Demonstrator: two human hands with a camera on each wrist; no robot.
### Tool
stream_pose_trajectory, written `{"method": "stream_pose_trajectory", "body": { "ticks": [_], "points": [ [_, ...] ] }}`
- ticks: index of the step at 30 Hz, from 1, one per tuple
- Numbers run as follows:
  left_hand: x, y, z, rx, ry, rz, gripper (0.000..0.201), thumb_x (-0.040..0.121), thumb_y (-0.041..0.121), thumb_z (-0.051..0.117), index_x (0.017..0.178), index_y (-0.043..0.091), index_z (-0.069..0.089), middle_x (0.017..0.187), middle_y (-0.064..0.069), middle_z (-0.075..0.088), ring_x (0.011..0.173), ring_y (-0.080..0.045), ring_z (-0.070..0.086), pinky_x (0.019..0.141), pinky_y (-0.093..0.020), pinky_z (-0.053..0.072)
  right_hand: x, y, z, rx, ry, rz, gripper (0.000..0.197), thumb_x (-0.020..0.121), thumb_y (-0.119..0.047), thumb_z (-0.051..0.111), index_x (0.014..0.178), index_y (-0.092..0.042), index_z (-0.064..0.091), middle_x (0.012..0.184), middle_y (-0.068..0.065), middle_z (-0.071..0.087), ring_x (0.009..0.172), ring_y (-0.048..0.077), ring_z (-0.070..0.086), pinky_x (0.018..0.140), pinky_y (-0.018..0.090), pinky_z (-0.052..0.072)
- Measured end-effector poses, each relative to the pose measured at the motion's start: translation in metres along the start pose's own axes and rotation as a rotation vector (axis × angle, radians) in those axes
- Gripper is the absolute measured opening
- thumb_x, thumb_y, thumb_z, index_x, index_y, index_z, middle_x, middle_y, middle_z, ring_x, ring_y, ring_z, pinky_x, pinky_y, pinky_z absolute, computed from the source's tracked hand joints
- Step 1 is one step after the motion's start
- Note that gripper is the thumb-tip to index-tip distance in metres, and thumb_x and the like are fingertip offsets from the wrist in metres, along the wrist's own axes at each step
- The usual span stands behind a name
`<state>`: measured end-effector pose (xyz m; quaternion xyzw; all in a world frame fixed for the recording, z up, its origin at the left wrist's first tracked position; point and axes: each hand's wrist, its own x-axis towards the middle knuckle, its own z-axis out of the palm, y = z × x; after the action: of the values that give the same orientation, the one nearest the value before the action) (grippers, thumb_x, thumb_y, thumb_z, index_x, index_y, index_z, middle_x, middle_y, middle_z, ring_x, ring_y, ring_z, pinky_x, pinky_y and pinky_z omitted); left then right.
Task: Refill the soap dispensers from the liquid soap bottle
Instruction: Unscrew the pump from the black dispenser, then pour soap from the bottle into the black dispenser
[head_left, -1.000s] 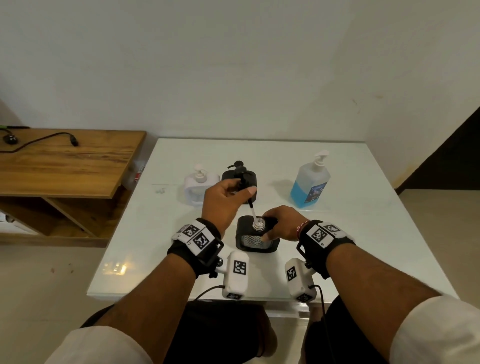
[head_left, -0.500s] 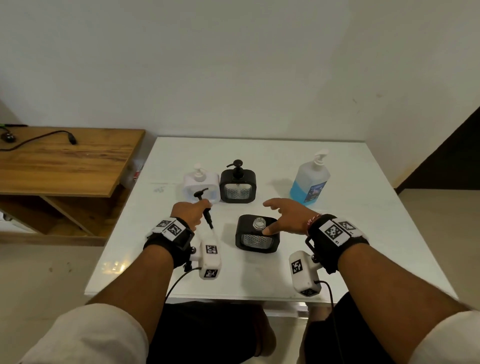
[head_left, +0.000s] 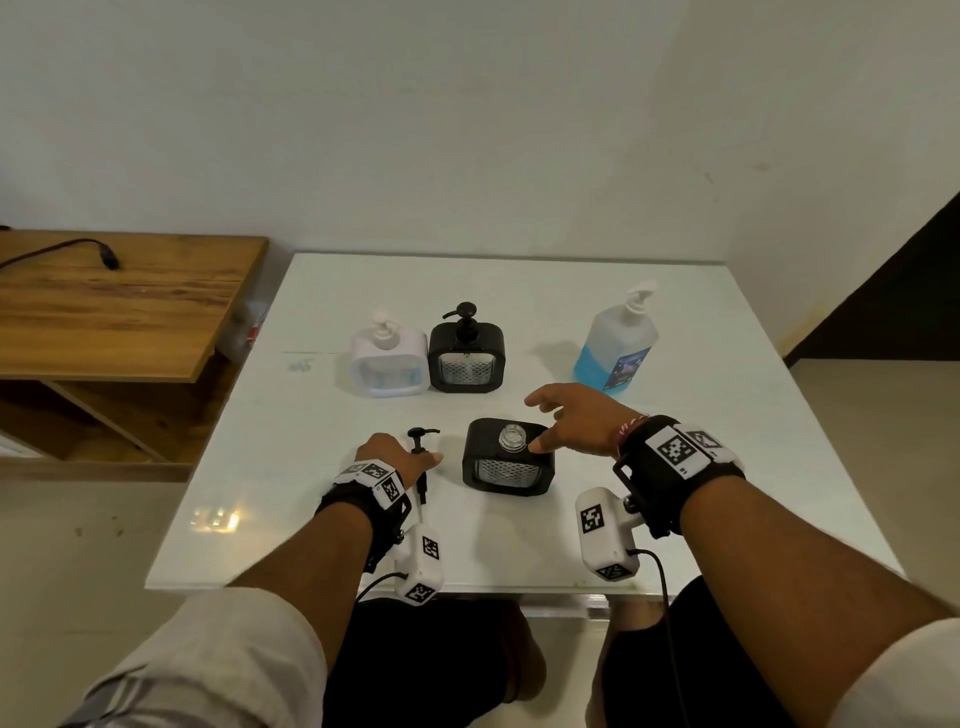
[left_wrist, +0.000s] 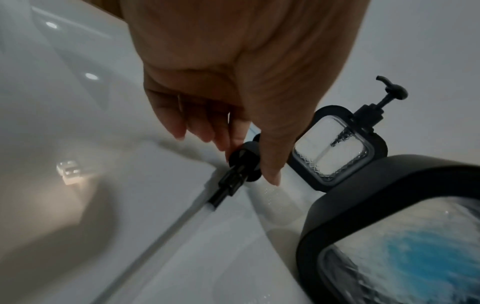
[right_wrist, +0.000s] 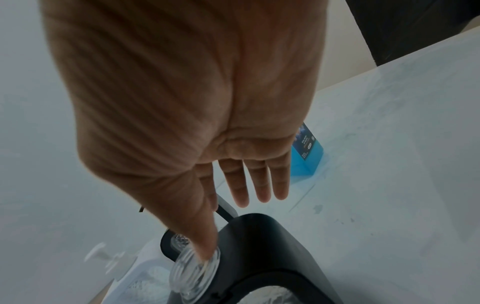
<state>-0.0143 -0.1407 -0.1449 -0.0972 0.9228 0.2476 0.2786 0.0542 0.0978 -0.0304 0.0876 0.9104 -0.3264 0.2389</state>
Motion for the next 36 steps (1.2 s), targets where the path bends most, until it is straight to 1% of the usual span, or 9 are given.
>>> {"method": "stream_pose_trajectory", "body": {
  "ticks": [4,9,12,15,20,25,29,32,36],
  "points": [
    [-0.007,0.006,-0.001,0.009,-0.01,0.002,0.052,0.084,0.053,0.079,0.07,0.014,0.047,0.071,-0.002,0.051,0.066,-0.017,0.048,0.069,-0.029,0.039,0.002,0.003,-0.004,0.101,0.177,-0.01,0.05,0.084,0.0,0.057,0.131,-0.016,0.054,0.127,0.007,0.057,0.115,0.022,0.054,0.099,0.036,0.047],
    [-0.021,0.026,-0.017,0.032,0.083,0.059,0.052,0.094,0.052,0.067,0.071,0.007,0.052,0.078,-0.006,0.057,0.072,-0.022,0.053,0.073,-0.029,0.039,0.002,0.009,-0.013,0.308,0.715,0.013,0.029,0.09,-0.003,0.047,0.112,-0.01,0.066,0.108,0.004,0.063,0.099,0.017,0.056,0.084,0.022,0.041],
    [-0.031,0.041,-0.026,-0.176,0.128,0.204,0.036,0.098,0.033,0.065,0.074,0.007,0.06,0.085,-0.009,0.063,0.086,-0.027,0.059,0.081,-0.031,0.045,0.002,0.016,-0.025,0.389,0.94,0.063,0.027,0.088,-0.004,0.048,0.109,-0.008,0.064,0.098,0.002,0.06,0.09,0.014,0.052,0.078,0.017,0.035],
    [-0.041,0.053,-0.027,-0.462,0.08,0.316,0.014,0.093,0.019,0.072,0.08,0.018,0.067,0.098,-0.008,0.07,0.102,-0.03,0.066,0.098,-0.04,0.052,0.008,0.025,-0.035,0.525,1.087,0.094,0.029,0.085,-0.004,0.051,0.112,-0.01,0.06,0.097,0.003,0.058,0.091,0.02,0.056,0.08,0.026,0.045],
    [-0.057,0.069,-0.025,-0.589,-0.158,0.344,0.029,0.09,-0.001,0.067,0.115,0.013,0.067,0.113,-0.009,0.064,0.104,-0.018,0.058,0.074,-0.022,0.046,0.025,0.035,-0.05,0.662,1.122,0.081,0.049,0.09,-0.019,0.062,0.136,-0.015,0.044,0.133,0.008,0.047,0.113,0.018,0.05,0.085,0.024,0.04],
    [-0.056,0.069,-0.011,-0.405,-0.299,0.393,0.062,0.082,-0.017,0.063,0.137,0.01,0.057,0.134,-0.01,0.057,0.117,-0.02,0.055,0.076,-0.019,0.048,0.044,0.039,-0.059,0.63,0.986,0.007,0.07,0.09,-0.017,0.062,0.151,-0.022,0.027,0.154,0.005,0.027,0.139,0.023,0.033,0.11,0.032,0.031],
    [-0.053,0.065,0.001,-0.284,-0.29,0.44,0.071,0.076,-0.011,0.077,0.139,0.013,0.055,0.127,-0.008,0.061,0.113,-0.022,0.061,0.087,-0.031,0.056,0.056,0.041,-0.063,0.452,0.849,0.0,0.063,0.092,-0.011,0.055,0.149,-0.024,0.032,0.148,0.002,0.041,0.133,0.023,0.041,0.113,0.038,0.031],
    [-0.05,0.063,0.004,-0.216,-0.223,0.475,0.064,0.074,-0.004,0.082,0.129,0.019,0.06,0.123,-0.005,0.063,0.113,-0.024,0.063,0.092,-0.041,0.059,0.06,0.043,-0.063,0.405,0.935,0.023,0.046,0.093,-0.01,0.046,0.135,-0.026,0.05,0.131,0.002,0.058,0.121,0.025,0.054,0.107,0.043,0.039],
    [-0.053,0.063,0.0,-0.156,-0.165,0.521,0.05,0.075,0.002,0.084,0.116,0.019,0.062,0.114,-0.004,0.068,0.105,-0.024,0.065,0.093,-0.04,0.058,0.048,0.042,-0.06,0.325,1.002,-0.009,0.029,0.097,-0.008,0.046,0.119,-0.019,0.061,0.113,0.004,0.067,0.102,0.025,0.063,0.085,0.026,0.044]
  ]
}}
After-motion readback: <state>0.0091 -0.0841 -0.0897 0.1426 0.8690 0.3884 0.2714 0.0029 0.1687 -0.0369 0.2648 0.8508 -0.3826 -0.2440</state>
